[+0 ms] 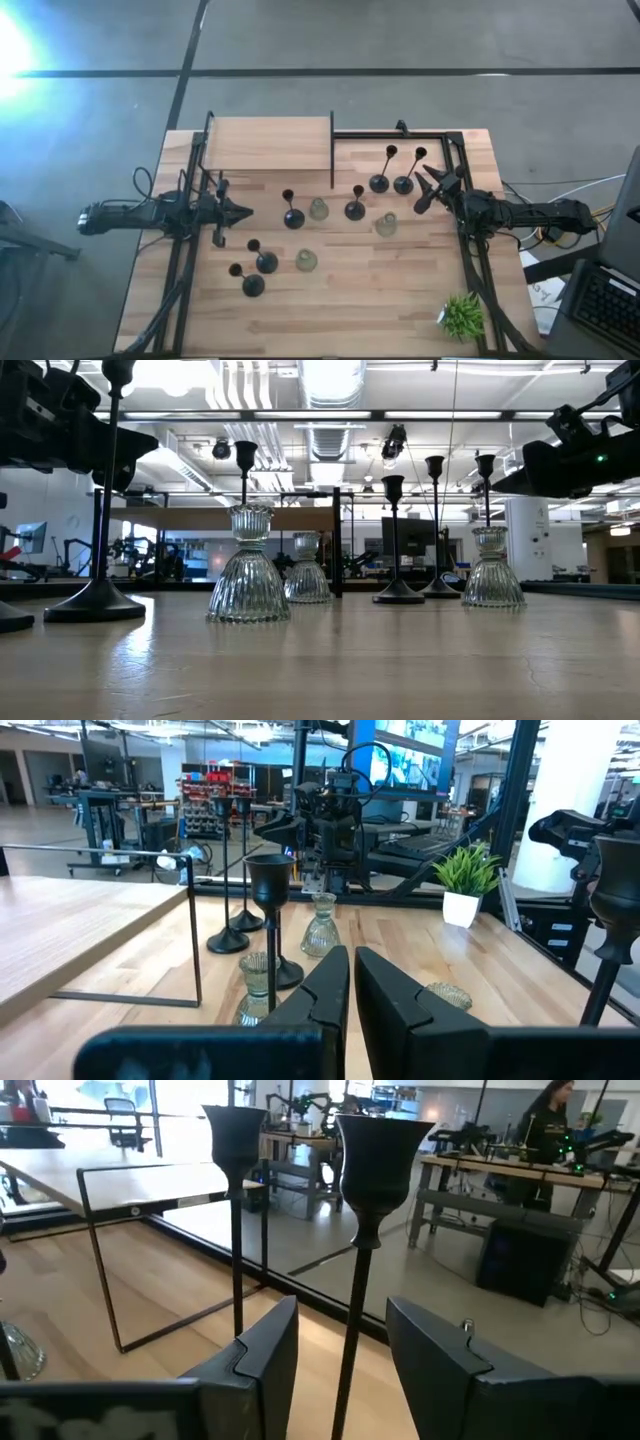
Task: Pick & Place candle stick holders
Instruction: Put the large black candle holder on the shelf
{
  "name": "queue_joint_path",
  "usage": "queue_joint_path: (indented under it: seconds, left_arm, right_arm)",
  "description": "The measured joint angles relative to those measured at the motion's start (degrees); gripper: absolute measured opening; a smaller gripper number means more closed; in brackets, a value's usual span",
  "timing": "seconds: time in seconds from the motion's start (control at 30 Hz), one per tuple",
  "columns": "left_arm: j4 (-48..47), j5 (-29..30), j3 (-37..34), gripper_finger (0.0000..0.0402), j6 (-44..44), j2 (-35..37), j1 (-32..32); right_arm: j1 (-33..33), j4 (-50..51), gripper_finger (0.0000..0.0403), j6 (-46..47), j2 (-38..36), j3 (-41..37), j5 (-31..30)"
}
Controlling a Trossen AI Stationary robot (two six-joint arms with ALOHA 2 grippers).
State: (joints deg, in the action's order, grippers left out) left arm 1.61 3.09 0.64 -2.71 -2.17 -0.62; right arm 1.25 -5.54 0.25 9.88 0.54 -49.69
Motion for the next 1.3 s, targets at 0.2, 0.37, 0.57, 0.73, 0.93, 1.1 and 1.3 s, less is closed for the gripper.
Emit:
queue_joint_path:
  seconds: [0.2,0.37,0.57,0.73,0.93,1.1,1.3]
  left_arm:
    - [0.0,0.0,0.0,0.0025,0.0,0.0,0.0]
    - [0.0,0.0,0.0,0.0025,0.0,0.0,0.0]
    - [0.0,0.0,0.0,0.0025,0.5,0.0,0.0]
    - [0.0,0.0,0.0,0.0025,0.5,0.0,0.0]
    - [0.1,0.4,0.0,0.0025,0.5,0.0,0.0]
    - [0.1,0.4,0.0,0.0025,0.6,0.0,0.0]
    - [0.1,0.4,0.0,0.0025,1.5,0.0,0.0]
  right_arm:
    - [2.6,-1.4,0.0138,-0.3,0.4,0.0,0.5]
    - [5.2,-2.6,0.0133,0.1,1.9,0.0,2.9]
    - [7.7,-5.7,0.0134,0.2,5.7,0.0,6.1]
    - [9.6,-9.5,0.0136,0.2,9.8,0.0,6.3]
    - [10.8,-14.6,0.0124,0.2,14.9,0.0,6.5]
    - [10.8,-18.6,0.0108,-0.4,18.2,0.0,7.9]
    - [11.5,-20.8,0.0074,-1.5,21.0,0.0,7.7]
